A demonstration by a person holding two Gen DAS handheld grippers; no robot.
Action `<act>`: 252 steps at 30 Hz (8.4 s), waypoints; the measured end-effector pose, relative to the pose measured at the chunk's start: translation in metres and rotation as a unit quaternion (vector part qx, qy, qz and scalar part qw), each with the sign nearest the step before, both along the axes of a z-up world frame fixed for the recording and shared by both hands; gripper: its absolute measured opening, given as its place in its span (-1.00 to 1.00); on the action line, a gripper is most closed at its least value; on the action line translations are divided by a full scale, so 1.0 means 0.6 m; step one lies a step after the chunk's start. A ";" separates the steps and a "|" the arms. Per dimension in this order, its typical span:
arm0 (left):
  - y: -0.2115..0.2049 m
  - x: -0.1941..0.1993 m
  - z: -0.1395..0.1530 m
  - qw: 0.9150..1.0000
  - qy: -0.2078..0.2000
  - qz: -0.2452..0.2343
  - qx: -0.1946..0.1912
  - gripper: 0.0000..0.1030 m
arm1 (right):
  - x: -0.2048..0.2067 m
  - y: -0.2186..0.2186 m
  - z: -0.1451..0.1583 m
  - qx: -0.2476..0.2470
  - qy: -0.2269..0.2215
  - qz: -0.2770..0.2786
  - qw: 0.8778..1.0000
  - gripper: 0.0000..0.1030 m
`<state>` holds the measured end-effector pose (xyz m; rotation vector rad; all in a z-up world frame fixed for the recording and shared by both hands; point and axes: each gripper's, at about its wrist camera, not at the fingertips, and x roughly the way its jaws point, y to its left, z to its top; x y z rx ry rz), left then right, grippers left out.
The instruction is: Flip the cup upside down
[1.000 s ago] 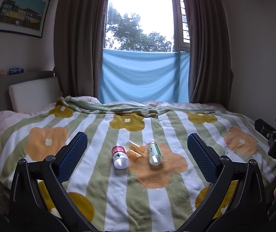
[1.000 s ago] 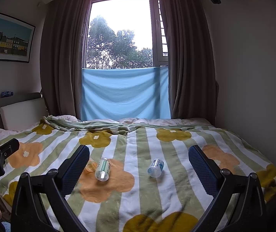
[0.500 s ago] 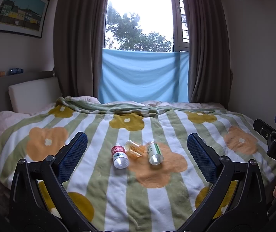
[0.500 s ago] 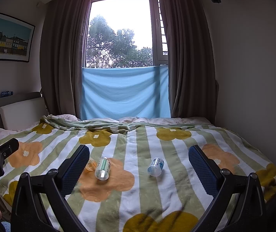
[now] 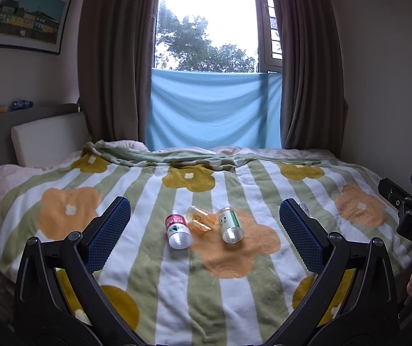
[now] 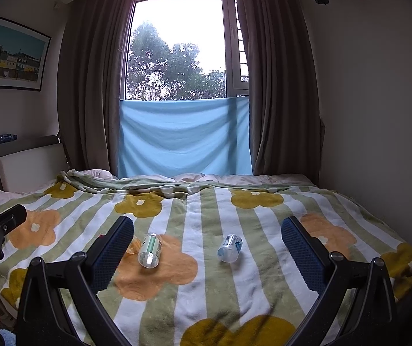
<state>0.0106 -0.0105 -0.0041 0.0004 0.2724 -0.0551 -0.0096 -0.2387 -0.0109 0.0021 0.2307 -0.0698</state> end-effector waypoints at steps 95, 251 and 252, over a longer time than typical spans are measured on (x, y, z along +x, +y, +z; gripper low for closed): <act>-0.176 0.447 -0.424 0.799 0.563 -0.173 0.123 0.29 | 0.100 -0.044 -0.168 0.057 0.121 0.073 0.988 0.99; 0.049 0.116 -0.078 0.991 0.103 -0.081 -0.004 0.99 | 0.096 0.089 -0.039 0.023 0.078 0.135 0.987 0.99; 0.051 0.109 -0.062 0.992 0.095 -0.080 -0.011 0.99 | 0.083 0.084 -0.021 0.022 0.068 0.121 0.990 0.99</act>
